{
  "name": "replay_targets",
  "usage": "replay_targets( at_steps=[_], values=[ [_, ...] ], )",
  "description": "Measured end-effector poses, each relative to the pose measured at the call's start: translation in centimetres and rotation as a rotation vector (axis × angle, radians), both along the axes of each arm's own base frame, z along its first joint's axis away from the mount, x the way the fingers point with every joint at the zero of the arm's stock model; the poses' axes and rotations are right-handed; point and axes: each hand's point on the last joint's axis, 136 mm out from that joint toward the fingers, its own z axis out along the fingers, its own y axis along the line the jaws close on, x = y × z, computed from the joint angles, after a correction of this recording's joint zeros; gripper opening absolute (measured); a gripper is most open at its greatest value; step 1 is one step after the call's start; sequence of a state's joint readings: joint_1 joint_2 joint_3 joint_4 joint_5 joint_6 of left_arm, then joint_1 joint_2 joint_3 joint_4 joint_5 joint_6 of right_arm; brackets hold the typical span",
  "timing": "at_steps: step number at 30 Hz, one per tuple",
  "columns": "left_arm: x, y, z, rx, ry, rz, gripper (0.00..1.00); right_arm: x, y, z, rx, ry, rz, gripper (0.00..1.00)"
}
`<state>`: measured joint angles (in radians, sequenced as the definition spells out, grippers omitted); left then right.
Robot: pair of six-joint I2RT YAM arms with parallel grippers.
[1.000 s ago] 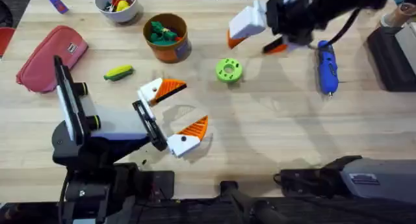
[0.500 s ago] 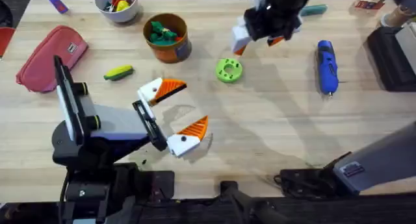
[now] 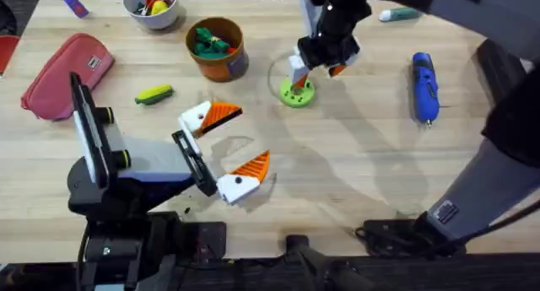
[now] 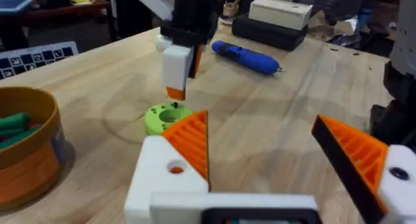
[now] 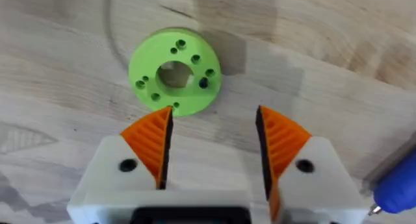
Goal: Pick up the gripper from the table and insert it into the empty holder that is missing its gripper. Then pick up a screw, insert it into the mounting hole, and use the screwdriver to tighten it. Finally, clean up the table by picking up the vegetable and placing it into the bucket.
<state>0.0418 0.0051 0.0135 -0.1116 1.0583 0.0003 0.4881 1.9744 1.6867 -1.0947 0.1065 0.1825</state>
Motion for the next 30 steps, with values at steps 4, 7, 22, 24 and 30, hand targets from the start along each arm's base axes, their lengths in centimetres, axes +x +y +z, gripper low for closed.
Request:
replay_targets(
  at_steps=[4,7,22,24,30],
  values=[
    [0.0,0.0,0.0,0.0,0.0,0.0,0.985,-0.1,0.3,-1.3,0.004,0.035,-0.006,0.65],
    [0.0,0.0,0.0,0.0,0.0,0.0,0.987,-0.1,0.6,-2.2,0.011,0.053,-0.009,0.607],
    [0.0,0.0,0.0,0.0,0.0,0.0,0.986,1.0,1.5,-2.6,0.051,0.018,-0.014,0.467],
    [0.0,0.0,0.0,0.0,0.0,0.0,0.985,1.0,1.5,-2.7,0.049,0.021,-0.014,0.45],
    [0.0,0.0,0.0,0.0,0.0,0.0,0.987,0.9,1.5,-3.8,0.037,0.044,-0.015,0.396]
  ],
)
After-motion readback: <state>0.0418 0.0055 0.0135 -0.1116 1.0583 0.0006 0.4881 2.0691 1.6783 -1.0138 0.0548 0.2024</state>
